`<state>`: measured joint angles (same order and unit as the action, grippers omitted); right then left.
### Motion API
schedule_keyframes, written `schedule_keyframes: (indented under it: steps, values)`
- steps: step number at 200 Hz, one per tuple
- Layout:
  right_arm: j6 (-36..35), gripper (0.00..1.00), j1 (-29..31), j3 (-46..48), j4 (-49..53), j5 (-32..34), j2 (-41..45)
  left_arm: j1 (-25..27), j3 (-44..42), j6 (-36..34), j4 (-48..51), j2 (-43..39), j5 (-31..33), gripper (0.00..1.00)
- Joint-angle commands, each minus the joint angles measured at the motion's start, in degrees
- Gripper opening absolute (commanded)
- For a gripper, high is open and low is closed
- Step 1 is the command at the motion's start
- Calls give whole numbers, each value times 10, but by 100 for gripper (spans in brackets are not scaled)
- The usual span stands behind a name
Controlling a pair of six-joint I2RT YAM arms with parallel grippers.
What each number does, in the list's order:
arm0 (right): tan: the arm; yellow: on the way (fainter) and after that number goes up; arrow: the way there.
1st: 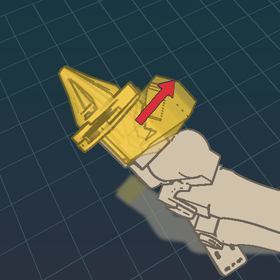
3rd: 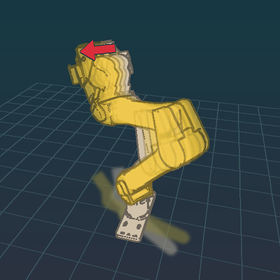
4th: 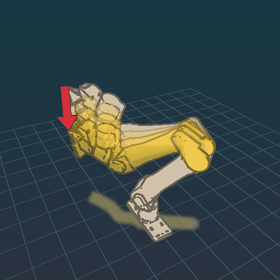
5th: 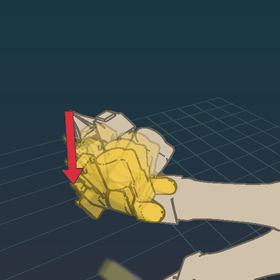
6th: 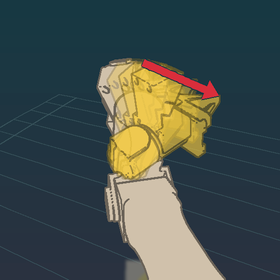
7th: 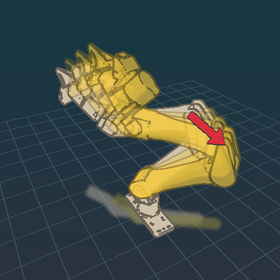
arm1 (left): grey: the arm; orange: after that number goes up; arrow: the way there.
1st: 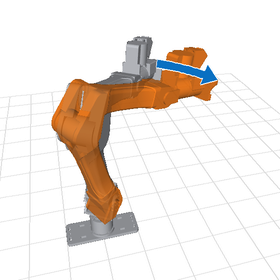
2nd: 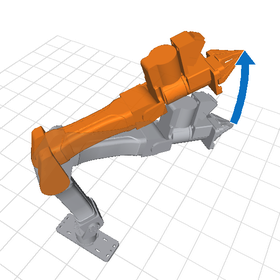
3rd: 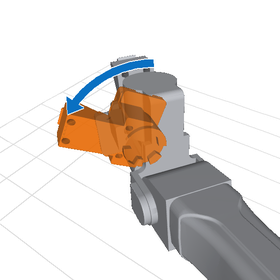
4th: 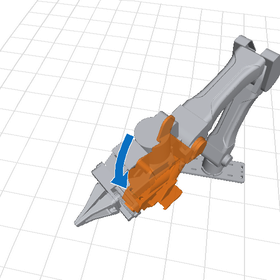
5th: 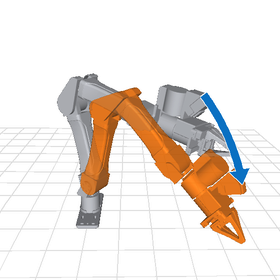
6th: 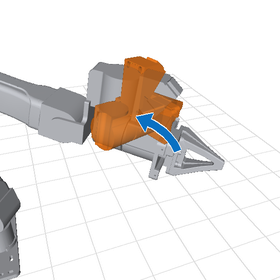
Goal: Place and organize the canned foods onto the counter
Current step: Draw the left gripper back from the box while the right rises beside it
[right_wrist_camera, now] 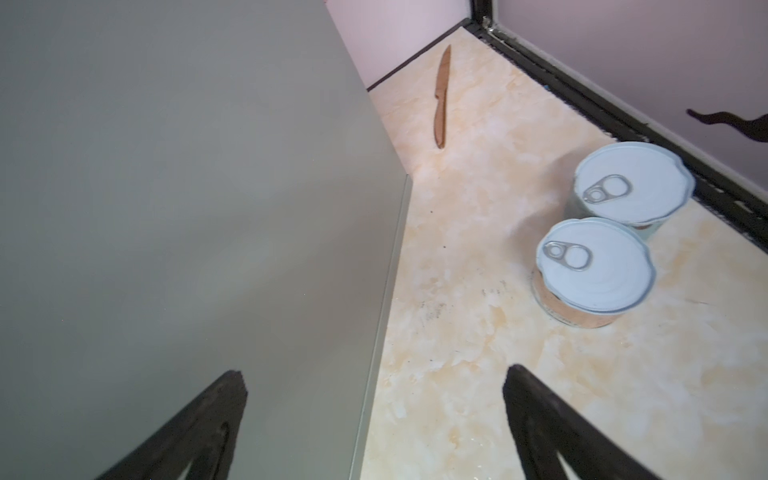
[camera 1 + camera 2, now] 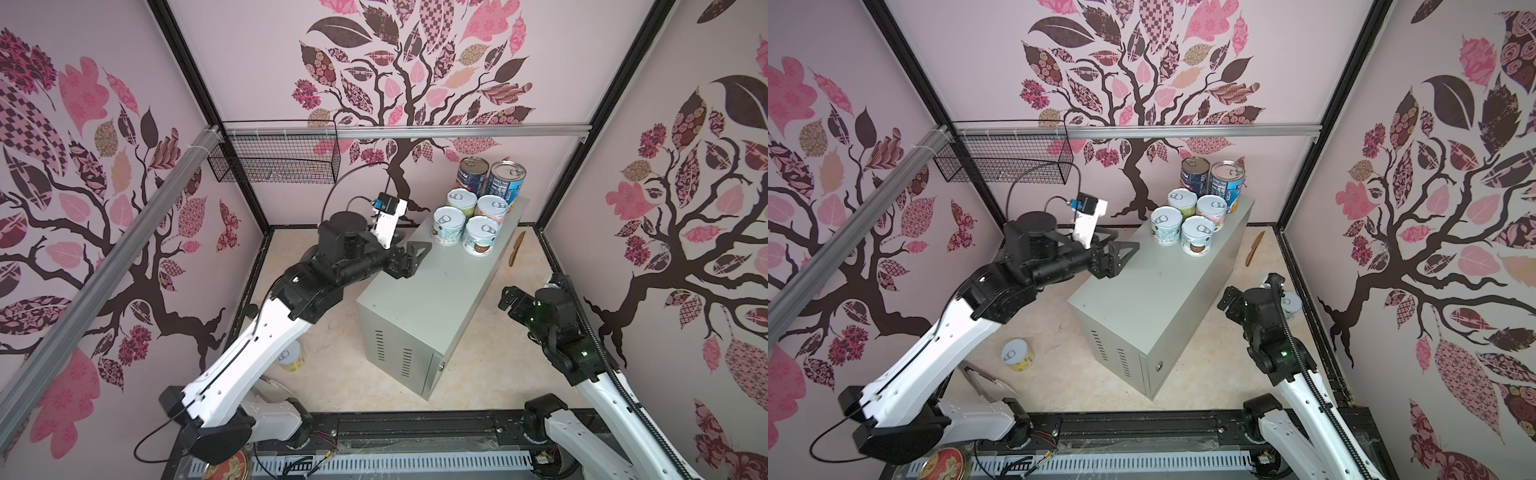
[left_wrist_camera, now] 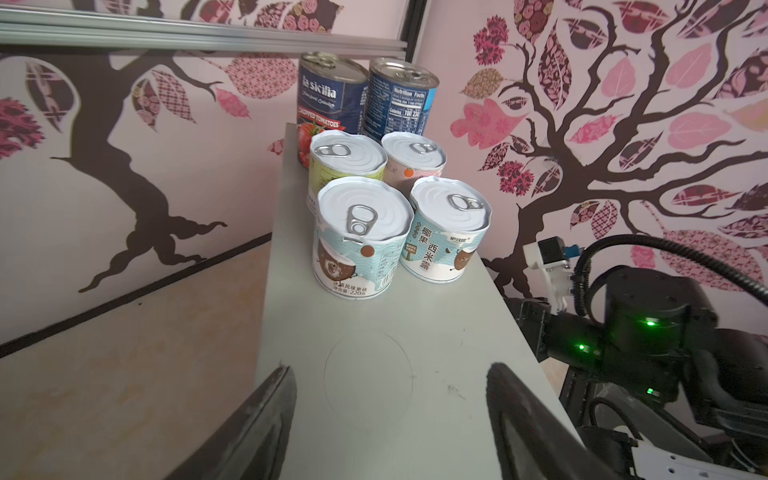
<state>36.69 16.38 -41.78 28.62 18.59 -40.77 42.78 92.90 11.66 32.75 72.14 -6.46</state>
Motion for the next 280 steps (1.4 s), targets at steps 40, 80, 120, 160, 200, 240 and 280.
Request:
schedule_keyframes:
  steps: [40,80,120,160,200,240,280]
  values:
    - [11,100,2,-21,40,111,-32,-18,-110,23,68,-137,95,92]
    - [9,100,-7,-11,29,145,-63,-94,-186,62,104,-201,106,97]
    - [13,100,-40,1,1,137,-96,-99,-256,106,121,-240,184,98]
    - [6,100,-97,-5,-17,122,-138,-99,-377,163,75,-300,201,98]
    - [12,100,-158,9,-42,94,-175,-100,-427,187,75,-312,248,98]
    - [12,100,-165,16,-80,105,-230,-100,-441,213,89,-287,260,98]
    - [5,100,-231,11,-111,53,-270,-97,-442,230,102,-269,298,98]
